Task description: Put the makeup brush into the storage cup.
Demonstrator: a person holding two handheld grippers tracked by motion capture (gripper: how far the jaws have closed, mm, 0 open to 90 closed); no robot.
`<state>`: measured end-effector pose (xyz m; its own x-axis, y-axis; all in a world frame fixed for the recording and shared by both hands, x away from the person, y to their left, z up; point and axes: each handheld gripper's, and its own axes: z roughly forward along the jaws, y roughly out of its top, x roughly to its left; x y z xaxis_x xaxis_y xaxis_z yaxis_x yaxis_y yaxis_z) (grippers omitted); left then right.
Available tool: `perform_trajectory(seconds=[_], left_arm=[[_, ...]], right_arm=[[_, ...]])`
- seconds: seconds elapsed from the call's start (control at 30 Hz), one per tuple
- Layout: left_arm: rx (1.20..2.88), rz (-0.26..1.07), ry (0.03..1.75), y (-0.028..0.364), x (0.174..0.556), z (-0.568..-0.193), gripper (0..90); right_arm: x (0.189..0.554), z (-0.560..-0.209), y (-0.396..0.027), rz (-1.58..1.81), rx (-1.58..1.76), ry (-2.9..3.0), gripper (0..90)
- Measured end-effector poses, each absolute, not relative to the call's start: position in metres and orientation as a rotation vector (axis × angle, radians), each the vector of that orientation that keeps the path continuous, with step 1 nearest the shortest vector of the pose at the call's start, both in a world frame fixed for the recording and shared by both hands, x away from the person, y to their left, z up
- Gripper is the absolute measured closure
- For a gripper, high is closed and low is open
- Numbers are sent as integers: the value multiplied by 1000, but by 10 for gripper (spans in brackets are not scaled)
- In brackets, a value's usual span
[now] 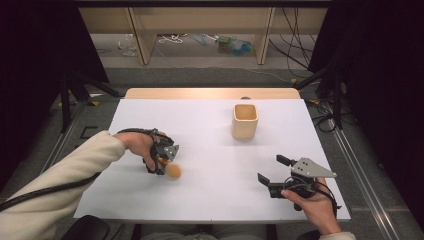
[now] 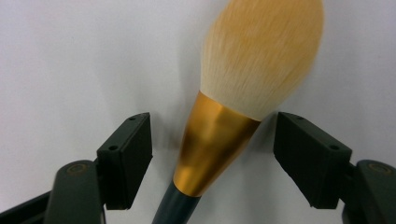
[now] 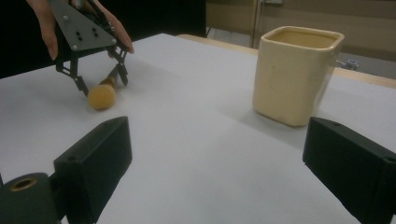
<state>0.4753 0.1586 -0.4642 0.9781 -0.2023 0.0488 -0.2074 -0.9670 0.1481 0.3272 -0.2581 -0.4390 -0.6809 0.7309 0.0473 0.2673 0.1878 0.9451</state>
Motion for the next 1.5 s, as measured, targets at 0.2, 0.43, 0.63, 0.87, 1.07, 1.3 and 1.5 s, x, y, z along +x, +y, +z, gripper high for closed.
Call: perform_trajectory(seconds=[0.2,0.43,0.63,0.87,1.07,1.3,1.5], left_arm=[[2982,34,-336,157,475,-463,318],[2992,12,-333,156,474,-463,379],[3001,-16,-351,155,475,-462,416],[3007,-25,-360,154,475,-462,437],[3011,-17,-376,153,476,-461,495],[3014,-12,-397,153,476,-460,556],[3009,-8,-403,153,475,-460,572]], right_arm=[[328,-439,-258,1498,922,2046,90],[327,-439,-258,1502,935,2053,90],[327,-439,-258,1504,937,2053,90],[327,-439,-258,1511,936,2053,90],[329,-440,-258,1513,901,2034,90],[329,-440,-258,1514,900,2034,90],[329,-440,-258,1514,900,2036,90]])
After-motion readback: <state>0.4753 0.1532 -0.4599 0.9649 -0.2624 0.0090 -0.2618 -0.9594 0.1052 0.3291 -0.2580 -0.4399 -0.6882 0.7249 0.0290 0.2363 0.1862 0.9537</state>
